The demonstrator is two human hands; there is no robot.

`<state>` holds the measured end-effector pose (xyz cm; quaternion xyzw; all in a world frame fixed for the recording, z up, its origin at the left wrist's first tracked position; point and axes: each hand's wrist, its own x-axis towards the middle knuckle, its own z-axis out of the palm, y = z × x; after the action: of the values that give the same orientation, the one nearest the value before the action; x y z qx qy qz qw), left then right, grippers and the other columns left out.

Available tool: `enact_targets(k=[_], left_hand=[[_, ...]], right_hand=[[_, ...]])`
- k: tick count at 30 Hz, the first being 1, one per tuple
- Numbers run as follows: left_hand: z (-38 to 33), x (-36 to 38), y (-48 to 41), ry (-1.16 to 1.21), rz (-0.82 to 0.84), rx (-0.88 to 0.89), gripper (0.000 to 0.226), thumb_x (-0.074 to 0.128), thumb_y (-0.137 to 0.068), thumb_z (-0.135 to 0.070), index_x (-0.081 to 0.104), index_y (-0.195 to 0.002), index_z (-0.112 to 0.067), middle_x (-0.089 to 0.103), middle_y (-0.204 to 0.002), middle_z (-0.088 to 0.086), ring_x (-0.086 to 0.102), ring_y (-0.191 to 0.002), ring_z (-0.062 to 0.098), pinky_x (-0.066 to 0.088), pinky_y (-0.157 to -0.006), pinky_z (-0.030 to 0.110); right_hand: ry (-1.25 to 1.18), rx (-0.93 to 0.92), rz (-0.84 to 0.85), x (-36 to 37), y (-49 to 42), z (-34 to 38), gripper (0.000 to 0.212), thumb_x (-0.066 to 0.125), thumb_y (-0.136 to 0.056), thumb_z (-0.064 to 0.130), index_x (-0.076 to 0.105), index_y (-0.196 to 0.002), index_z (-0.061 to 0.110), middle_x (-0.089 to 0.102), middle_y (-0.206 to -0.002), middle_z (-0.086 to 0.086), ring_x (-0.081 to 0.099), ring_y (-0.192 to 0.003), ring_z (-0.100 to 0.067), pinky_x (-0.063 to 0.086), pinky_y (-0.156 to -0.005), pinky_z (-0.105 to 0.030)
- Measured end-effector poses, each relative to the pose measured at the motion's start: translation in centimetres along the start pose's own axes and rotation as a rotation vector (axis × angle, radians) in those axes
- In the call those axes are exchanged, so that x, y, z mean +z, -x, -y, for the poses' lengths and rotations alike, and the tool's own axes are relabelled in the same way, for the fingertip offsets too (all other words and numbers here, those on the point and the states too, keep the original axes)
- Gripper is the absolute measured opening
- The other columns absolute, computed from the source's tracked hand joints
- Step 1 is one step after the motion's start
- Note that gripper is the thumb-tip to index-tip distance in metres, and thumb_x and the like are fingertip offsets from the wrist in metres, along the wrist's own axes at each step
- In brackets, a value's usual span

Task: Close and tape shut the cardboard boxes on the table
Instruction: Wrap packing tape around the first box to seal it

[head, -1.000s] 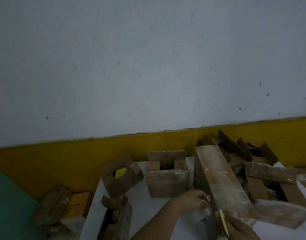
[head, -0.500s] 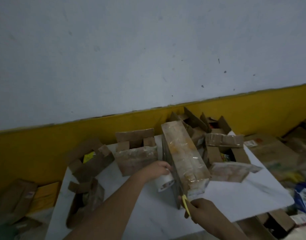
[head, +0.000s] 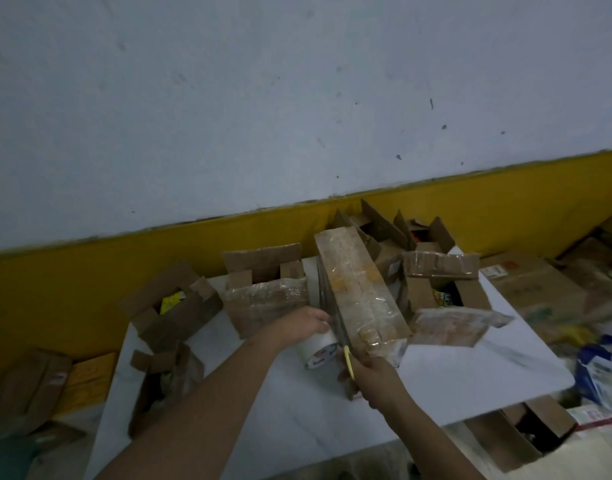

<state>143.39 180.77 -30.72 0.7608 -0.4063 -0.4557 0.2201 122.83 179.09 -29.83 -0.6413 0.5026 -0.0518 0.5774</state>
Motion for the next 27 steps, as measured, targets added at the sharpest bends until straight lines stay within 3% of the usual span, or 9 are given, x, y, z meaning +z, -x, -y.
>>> enact_targets(k=[3,6,9,12,17,19,21,23,27], left_hand=[[-0.1,-0.4,0.5,-0.022,0.020,0.012,0.032,0.056,-0.095,-0.019,0.065,-0.125,-0.016,0.059,-0.132,0.004,0.052,-0.122,0.019,0.039,-0.106,0.035],[-0.1,-1.0,1.2,-0.029,0.041,0.036,0.022,0.057,-0.095,-0.020,0.070,-0.113,-0.021,0.063,-0.123,0.002,0.055,-0.112,0.016,0.043,-0.093,0.031],[0.9,-1.2,2.0,-0.087,0.032,0.048,0.011,0.060,-0.094,-0.026,0.069,-0.101,-0.026,0.065,-0.113,0.001,0.059,-0.105,0.017,0.046,-0.088,0.032],[3.5,-1.2,2.7,-0.119,0.010,-0.008,0.015,0.063,-0.093,-0.026,0.069,-0.104,-0.018,0.064,-0.113,0.006,0.062,-0.101,0.023,0.052,-0.085,0.035],[7.5,-0.7,4.6,0.084,-0.110,-0.092,0.002,0.068,-0.091,-0.019,0.068,-0.093,-0.021,0.066,-0.110,0.004,0.061,-0.097,0.015,0.048,-0.079,0.020],[8.9,0.0,5.6,0.209,-0.163,-0.143,0.007,0.069,-0.090,-0.014,0.068,-0.086,-0.020,0.066,-0.100,0.004,0.062,-0.090,0.015,0.050,-0.076,0.018],[10.2,0.7,6.6,0.273,-0.181,-0.173,0.012,0.067,-0.090,-0.009,0.067,-0.084,-0.020,0.065,-0.096,0.002,0.061,-0.084,0.010,0.049,-0.069,0.012],[11.5,1.4,7.4,0.346,-0.227,-0.221,0.013,0.065,-0.090,-0.005,0.068,-0.086,-0.016,0.066,-0.097,0.005,0.062,-0.080,0.008,0.050,-0.065,0.010],[13.3,2.8,8.8,0.496,-0.307,-0.292,0.021,0.062,-0.091,0.000,0.067,-0.083,-0.019,0.066,-0.098,0.002,0.061,-0.081,0.007,0.048,-0.065,0.006]], right_hand=[[0.018,-0.059,0.037,-0.1,-0.3,-0.7,0.049,0.061,-0.092,0.049,0.074,-0.066,0.010,0.070,-0.063,-0.009,0.055,-0.049,-0.011,0.039,-0.048,-0.023],[0.039,-0.061,0.039,0.0,-0.2,-1.2,0.043,0.061,-0.095,0.041,0.074,-0.069,0.009,0.069,-0.060,-0.008,0.056,-0.050,-0.014,0.043,-0.046,-0.024],[0.041,-0.033,0.039,0.6,0.2,-1.2,0.041,0.060,-0.095,0.042,0.073,-0.072,0.009,0.069,-0.059,-0.005,0.058,-0.048,-0.013,0.046,-0.048,-0.022],[0.022,0.066,0.150,1.5,0.7,-1.0,0.040,0.060,-0.094,0.045,0.071,-0.075,0.011,0.067,-0.059,-0.001,0.058,-0.049,-0.012,0.046,-0.048,-0.020],[0.067,0.245,0.220,4.4,-0.7,-2.0,0.032,0.062,-0.095,0.033,0.068,-0.079,0.006,0.062,-0.062,-0.007,0.052,-0.046,-0.014,0.044,-0.044,-0.020],[0.150,0.298,0.219,5.6,-2.2,-2.6,0.025,0.063,-0.096,0.025,0.063,-0.080,0.005,0.062,-0.067,-0.008,0.061,-0.052,-0.015,0.048,-0.044,-0.021],[0.401,0.236,0.217,6.4,-4.1,-3.9,0.017,0.067,-0.092,0.022,0.059,-0.093,0.007,0.066,-0.086,-0.007,0.071,-0.081,-0.020,0.051,-0.057,-0.018],[0.632,0.184,0.201,7.0,-5.6,-4.8,0.038,0.070,-0.088,0.020,0.053,-0.117,0.002,0.063,-0.107,-0.009,0.066,-0.102,-0.021,0.052,-0.074,-0.019],[0.644,0.151,0.164,7.9,-8.0,-4.5,0.032,0.056,-0.094,0.011,0.060,-0.122,-0.004,0.046,-0.076,0.000,0.061,-0.095,-0.028,0.052,-0.085,-0.030]])
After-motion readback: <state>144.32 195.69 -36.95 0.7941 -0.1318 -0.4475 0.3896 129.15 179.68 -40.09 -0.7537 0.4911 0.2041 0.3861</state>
